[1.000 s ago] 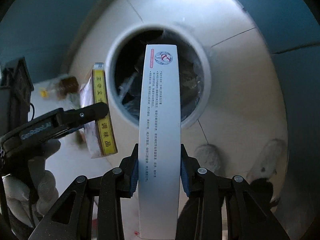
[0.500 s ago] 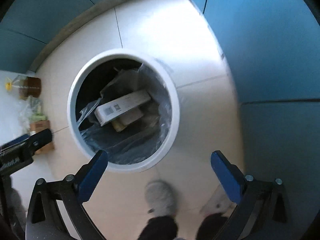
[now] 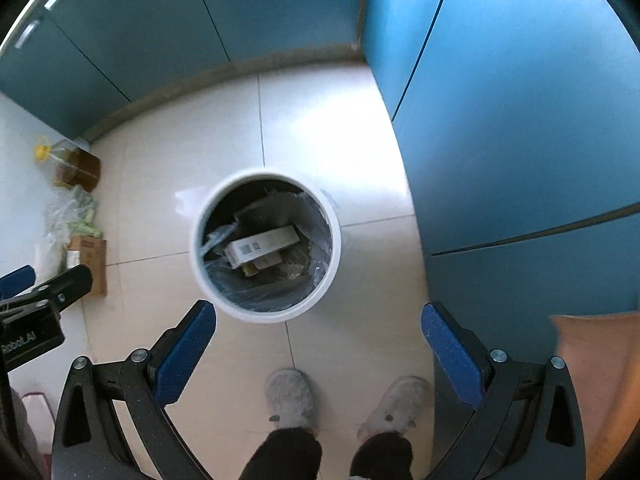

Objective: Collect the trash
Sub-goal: 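Lift both tools away from the bin back toward the table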

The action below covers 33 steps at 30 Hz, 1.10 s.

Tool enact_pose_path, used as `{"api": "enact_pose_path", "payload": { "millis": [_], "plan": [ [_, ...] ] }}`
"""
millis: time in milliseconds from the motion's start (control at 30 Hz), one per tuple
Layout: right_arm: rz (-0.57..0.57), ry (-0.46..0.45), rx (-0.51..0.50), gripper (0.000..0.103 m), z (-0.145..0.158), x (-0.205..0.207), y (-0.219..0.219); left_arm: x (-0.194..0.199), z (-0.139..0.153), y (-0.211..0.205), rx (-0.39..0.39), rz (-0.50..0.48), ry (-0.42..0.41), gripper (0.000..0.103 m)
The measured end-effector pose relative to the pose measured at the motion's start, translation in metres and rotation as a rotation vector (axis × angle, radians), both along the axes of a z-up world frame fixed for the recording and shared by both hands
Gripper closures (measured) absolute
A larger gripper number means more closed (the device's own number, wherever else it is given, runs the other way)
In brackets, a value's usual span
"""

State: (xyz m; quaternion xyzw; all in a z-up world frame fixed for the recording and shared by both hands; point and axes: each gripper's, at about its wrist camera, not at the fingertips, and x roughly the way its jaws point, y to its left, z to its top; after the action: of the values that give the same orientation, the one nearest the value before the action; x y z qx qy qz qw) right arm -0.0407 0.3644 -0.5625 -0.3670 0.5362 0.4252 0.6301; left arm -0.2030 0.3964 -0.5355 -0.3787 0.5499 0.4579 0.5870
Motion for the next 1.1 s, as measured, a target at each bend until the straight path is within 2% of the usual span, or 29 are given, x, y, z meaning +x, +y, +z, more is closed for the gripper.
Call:
{"api": "enact_pose_path", "payload": {
  "millis": [233,367,567,733,833,933,1100],
  "plan": [
    [0.026,-0.031,0.086,0.000,0.135,-0.009,-0.034,-0.004,0.111,-0.040,0.062,-0.032,-0.042,0.005],
    [0.030,-0.037,0.115,0.000,0.206,-0.013,-0.059,-0.009,0.165,-0.060,0.086,-0.028,-0.071,0.005],
    [0.028,-0.018,0.163,0.000,0.285,-0.017,-0.093,-0.017,0.226,-0.082,0.130,-0.030,-0.088,0.005],
    [-0.022,0.054,0.251,0.000,0.327,-0.010,-0.121,-0.014,0.271,-0.097,0.182,-0.038,-0.077,0.005],
    [-0.078,0.091,0.301,0.000,0.354,0.012,-0.143,0.009,0.300,-0.108,0.236,-0.066,-0.075,0.005],
    [-0.160,0.109,0.336,0.000,0.370,0.050,-0.167,0.049,0.326,-0.118,0.281,-0.122,-0.095,0.005],
    [-0.402,0.075,0.372,0.000,0.397,0.144,-0.252,0.155,0.349,-0.159,0.251,-0.285,-0.151,0.005]
  ]
}}
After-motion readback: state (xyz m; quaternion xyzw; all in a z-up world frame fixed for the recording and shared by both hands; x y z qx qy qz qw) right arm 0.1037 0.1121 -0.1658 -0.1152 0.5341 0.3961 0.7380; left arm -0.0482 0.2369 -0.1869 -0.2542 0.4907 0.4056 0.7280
